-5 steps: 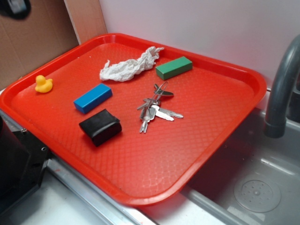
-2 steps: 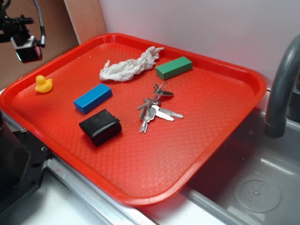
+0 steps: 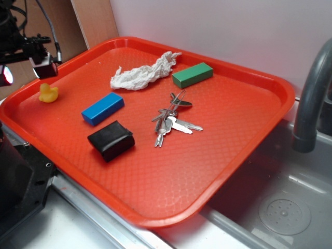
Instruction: Grab the yellow duck.
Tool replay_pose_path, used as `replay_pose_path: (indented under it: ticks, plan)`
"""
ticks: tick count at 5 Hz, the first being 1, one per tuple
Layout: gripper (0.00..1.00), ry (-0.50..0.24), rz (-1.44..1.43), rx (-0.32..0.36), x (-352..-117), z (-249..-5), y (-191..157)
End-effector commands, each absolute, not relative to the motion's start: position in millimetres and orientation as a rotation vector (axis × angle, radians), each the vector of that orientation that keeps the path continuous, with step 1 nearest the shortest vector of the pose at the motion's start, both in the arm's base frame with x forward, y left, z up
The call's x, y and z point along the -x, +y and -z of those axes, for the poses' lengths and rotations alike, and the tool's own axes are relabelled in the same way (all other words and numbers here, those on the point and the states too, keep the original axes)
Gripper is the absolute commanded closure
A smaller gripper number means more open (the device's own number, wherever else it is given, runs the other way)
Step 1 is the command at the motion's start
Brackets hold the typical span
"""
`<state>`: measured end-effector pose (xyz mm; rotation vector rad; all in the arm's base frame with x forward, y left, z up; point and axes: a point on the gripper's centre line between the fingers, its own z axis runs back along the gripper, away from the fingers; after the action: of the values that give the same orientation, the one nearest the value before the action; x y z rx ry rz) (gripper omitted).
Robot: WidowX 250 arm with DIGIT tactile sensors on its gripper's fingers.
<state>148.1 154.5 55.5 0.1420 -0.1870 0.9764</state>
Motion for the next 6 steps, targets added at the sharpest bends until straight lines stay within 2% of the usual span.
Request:
replay_pose_path:
  ticks: [1,2,3,5,6]
  plan:
    - [0.0,-0.188,-0.978,-0.131,-153,-38,163]
    - [0.26,-0.161,-0.971,-0.131,-155,-30,160]
    - [1.0,-0.158,-0.957,-0.128,-153,-37,163]
    - [1.0,-0.183,-0.851,-0.136,-145,-59,165]
    - [1.0,-0.19,-0.841,-0.123,-151,-58,166]
